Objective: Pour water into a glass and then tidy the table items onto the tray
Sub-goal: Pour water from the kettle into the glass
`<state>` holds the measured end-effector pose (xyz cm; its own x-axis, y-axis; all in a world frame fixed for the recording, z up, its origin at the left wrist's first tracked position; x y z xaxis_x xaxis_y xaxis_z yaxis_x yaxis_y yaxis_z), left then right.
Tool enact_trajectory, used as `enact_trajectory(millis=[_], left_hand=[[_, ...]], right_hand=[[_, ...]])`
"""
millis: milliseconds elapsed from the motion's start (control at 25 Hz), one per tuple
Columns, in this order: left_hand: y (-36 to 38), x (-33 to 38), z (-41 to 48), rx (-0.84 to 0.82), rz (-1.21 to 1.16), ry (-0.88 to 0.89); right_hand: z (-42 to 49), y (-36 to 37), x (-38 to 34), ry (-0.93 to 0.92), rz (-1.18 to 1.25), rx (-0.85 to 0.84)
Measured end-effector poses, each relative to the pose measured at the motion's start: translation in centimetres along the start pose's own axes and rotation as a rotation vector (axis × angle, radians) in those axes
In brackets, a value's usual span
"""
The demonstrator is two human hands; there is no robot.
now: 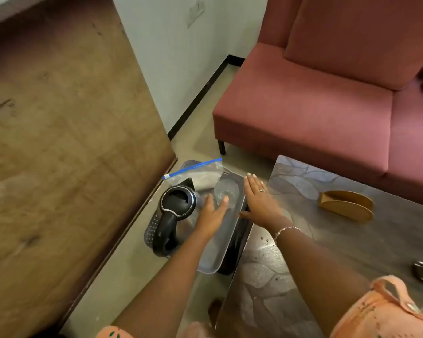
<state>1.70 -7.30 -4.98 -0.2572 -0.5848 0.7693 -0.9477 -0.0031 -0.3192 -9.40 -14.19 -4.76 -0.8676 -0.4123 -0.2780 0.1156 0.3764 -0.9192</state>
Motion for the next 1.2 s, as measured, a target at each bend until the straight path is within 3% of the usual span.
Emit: enact_trajectory(millis=[240, 560, 960, 1200], left_hand=[[0.1, -3.8, 3.0, -0.031, -0.113, -0.109], [0.1, -3.6, 5.0, -0.063, -0.215, -0.102], [-0.3, -3.1, 3.9, -0.106, -0.303, -0.112], [0.0, -2.3, 2.2, -0.171, -0.311, -0.161]], right_hand=[[5.3, 5.3, -1.0, 0.0, -0.02, -0.091], [9.0, 7.5, -0.1, 0.079, 0.043, -0.123], [8.2, 6.3, -0.6, 0.166, 0.289, 0.081], [3.1, -1.2, -1.6, 0.146, 0.379, 0.201]])
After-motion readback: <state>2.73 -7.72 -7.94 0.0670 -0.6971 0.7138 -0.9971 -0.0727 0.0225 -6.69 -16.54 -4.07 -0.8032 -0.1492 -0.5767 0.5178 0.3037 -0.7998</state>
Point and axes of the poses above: each hand's wrist, its own z-axis towards the middle knuckle, its own y-axis out of the palm, x = y × z, the point moved 9 cm from there along z, towards the middle knuckle, and after that the axes turned 4 degrees about z, right-handed, at the moved point
